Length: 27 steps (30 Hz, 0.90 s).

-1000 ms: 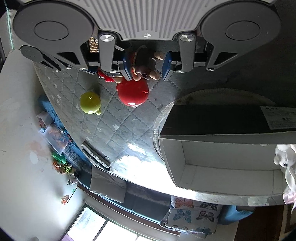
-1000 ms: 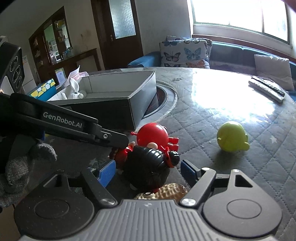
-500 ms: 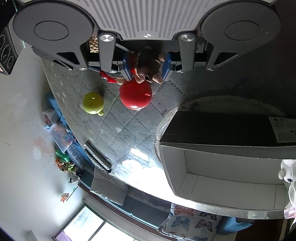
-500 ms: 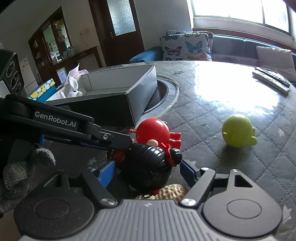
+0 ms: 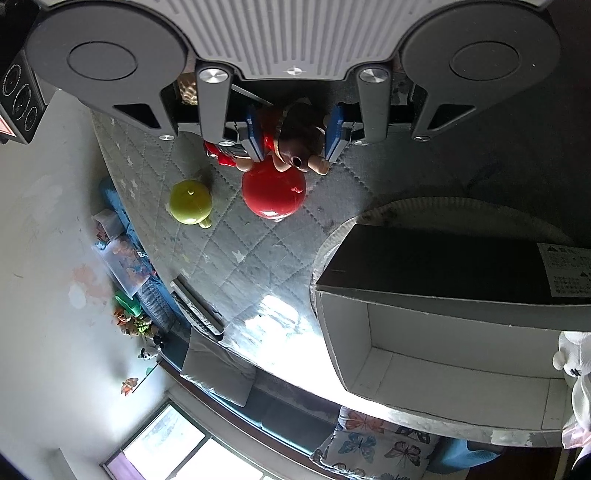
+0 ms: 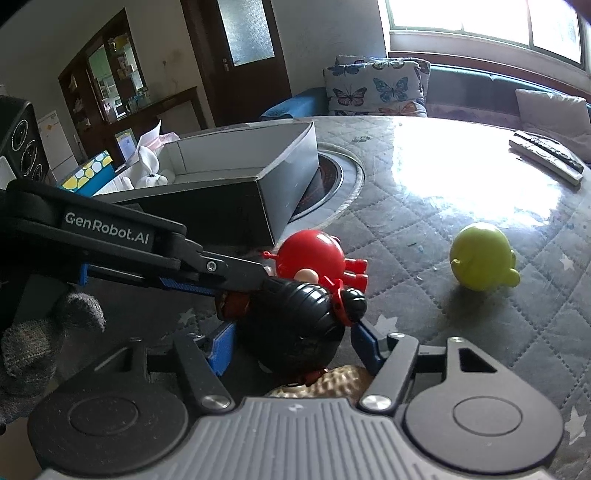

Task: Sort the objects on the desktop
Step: 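Lift the doll into the box and open the left tool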

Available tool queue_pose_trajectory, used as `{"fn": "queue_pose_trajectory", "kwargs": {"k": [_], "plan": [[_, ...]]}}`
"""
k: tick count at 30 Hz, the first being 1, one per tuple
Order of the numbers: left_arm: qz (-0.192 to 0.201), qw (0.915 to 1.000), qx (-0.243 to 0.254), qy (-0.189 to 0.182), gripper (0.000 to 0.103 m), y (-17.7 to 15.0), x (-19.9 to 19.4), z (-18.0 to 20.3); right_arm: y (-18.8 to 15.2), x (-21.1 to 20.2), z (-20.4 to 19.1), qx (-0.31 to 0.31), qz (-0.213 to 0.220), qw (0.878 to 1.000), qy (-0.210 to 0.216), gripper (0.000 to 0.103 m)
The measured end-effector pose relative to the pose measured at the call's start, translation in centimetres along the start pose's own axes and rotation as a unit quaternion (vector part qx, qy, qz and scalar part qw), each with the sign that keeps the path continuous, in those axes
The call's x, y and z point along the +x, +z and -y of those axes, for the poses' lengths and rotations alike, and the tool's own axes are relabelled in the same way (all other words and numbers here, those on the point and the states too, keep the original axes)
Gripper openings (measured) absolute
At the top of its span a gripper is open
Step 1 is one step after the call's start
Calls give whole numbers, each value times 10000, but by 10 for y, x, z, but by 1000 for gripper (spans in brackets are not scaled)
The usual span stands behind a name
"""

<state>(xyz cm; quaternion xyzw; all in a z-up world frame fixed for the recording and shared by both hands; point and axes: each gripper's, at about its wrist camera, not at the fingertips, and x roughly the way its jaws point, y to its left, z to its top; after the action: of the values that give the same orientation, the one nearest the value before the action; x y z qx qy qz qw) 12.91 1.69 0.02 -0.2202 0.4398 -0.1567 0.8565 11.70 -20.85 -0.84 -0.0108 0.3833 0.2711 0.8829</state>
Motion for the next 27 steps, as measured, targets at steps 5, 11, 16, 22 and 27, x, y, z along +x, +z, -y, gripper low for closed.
{"fn": "queue_pose_trajectory", "kwargs": {"k": [5,11,16,22,27], "plan": [[130,9999,62,-24,38,1,-12,3,4,-7,-6,-106,112,9999,-19,67],[346,9993,137,-38,38,8,-30,7,16,-17,-15,-262,316,9992,-10,67],[577,9982,189,-20,38,19,-45,8,32,-20,-25,-432,485,9979,22,67],[856,9962,167,22,38,34,-63,3,54,-18,-38,-709,643,9954,70,67],[1167,9930,134,104,37,52,-79,-6,79,-12,-51,-939,797,9922,167,67]]}}
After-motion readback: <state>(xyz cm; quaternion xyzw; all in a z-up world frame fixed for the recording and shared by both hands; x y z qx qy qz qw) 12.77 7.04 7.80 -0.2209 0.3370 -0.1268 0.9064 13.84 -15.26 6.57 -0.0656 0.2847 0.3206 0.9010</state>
